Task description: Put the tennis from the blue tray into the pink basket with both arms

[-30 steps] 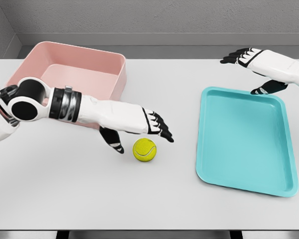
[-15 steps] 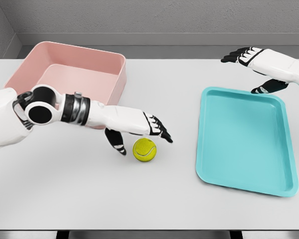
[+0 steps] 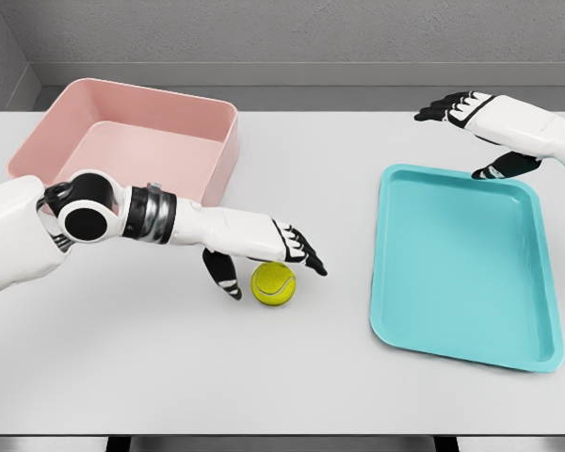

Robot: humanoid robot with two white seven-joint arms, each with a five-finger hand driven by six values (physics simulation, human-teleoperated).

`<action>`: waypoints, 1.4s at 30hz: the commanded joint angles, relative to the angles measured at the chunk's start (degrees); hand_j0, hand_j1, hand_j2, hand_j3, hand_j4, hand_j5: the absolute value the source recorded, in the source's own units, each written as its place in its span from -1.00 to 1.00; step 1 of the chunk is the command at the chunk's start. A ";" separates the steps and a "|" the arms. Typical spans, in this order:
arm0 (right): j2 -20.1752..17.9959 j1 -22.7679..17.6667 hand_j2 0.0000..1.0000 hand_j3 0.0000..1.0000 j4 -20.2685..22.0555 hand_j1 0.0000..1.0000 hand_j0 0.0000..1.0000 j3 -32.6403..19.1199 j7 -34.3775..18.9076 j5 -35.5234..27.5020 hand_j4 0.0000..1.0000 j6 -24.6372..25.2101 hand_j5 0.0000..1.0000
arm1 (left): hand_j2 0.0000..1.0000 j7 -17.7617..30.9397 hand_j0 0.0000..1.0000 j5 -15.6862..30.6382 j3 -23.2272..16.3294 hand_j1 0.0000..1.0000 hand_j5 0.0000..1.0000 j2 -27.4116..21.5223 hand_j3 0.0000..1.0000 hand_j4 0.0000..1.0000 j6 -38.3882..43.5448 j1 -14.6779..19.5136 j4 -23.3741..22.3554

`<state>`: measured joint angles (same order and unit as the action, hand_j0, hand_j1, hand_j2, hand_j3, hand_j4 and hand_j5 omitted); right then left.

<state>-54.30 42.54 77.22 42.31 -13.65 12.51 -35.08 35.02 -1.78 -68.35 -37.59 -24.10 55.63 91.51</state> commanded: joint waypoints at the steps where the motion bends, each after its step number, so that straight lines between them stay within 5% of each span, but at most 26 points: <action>1: -0.02 0.00 1.00 1.00 0.04 1.00 1.00 -0.04 0.03 -0.39 1.00 0.08 1.00 | 1.00 -0.02 1.00 0.11 0.24 1.00 1.00 0.06 1.00 1.00 0.02 0.00 -0.46; 42: -0.20 -0.09 1.00 1.00 0.13 1.00 1.00 -0.21 0.03 -0.39 1.00 0.08 1.00 | 1.00 -0.02 1.00 -2.26 0.59 1.00 1.00 3.14 1.00 1.00 -0.07 -3.34 -5.73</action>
<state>-54.42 42.45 77.33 42.17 -13.66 12.51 -35.08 35.02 -4.43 -67.83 -34.77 -24.27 52.21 85.84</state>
